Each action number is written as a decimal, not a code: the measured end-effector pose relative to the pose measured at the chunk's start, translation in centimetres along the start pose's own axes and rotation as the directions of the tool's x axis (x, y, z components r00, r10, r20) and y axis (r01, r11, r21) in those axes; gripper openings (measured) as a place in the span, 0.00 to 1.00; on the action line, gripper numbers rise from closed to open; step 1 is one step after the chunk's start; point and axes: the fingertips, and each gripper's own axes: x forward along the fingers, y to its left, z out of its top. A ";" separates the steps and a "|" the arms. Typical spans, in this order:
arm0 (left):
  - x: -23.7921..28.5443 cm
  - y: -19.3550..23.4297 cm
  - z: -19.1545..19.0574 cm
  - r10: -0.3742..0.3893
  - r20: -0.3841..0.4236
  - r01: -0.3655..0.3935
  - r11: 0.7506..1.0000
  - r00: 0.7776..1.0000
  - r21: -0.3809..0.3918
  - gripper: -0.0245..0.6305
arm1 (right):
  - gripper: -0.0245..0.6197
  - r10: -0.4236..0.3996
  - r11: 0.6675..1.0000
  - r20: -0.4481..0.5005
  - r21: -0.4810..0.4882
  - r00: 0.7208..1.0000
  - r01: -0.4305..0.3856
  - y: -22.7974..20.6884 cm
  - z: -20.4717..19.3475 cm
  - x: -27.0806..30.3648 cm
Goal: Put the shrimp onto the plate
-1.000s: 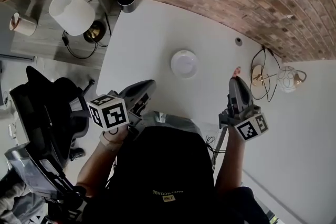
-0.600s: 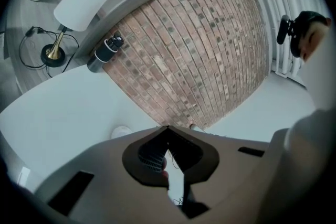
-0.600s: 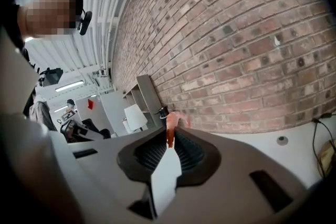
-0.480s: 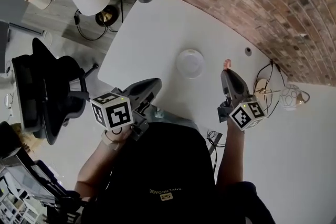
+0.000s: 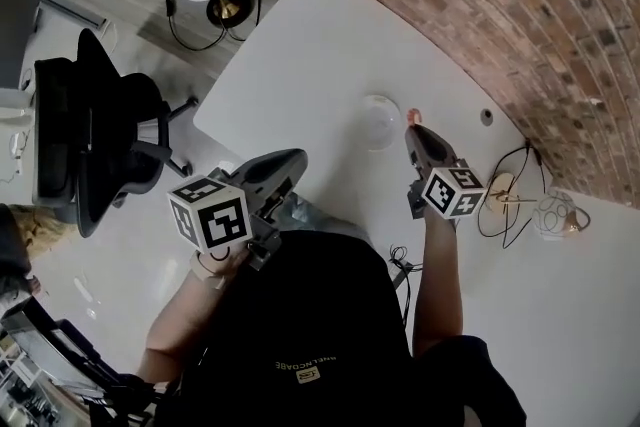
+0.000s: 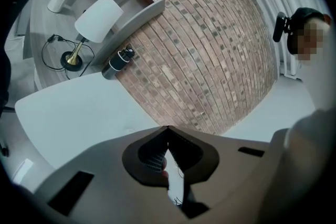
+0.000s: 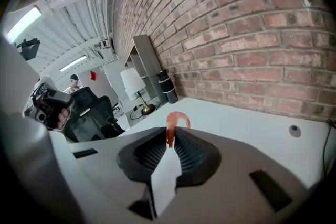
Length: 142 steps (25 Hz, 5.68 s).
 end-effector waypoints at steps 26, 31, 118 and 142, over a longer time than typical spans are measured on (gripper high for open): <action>-4.8 1.0 -2.8 0.170 0.115 -0.162 0.984 0.979 -0.070 0.04 | 0.11 -0.015 0.996 -0.396 -0.086 0.918 -0.021 -3.5 -12.3 10.4; -5.3 1.4 -3.1 0.186 0.125 -0.177 0.981 0.975 -0.083 0.04 | 0.11 -0.029 0.995 -0.430 -0.102 0.902 -0.016 -3.9 -13.2 11.1; 6.5 -6.1 -1.3 -0.163 -0.243 0.200 0.971 0.956 0.134 0.04 | 0.11 -0.140 0.983 0.433 -0.051 0.890 0.179 3.4 10.0 -19.7; 10.0 -11.2 -2.3 -0.284 -0.356 0.366 0.911 0.890 0.188 0.04 | 0.11 -0.232 0.973 0.546 0.143 0.805 0.183 4.2 5.4 -26.0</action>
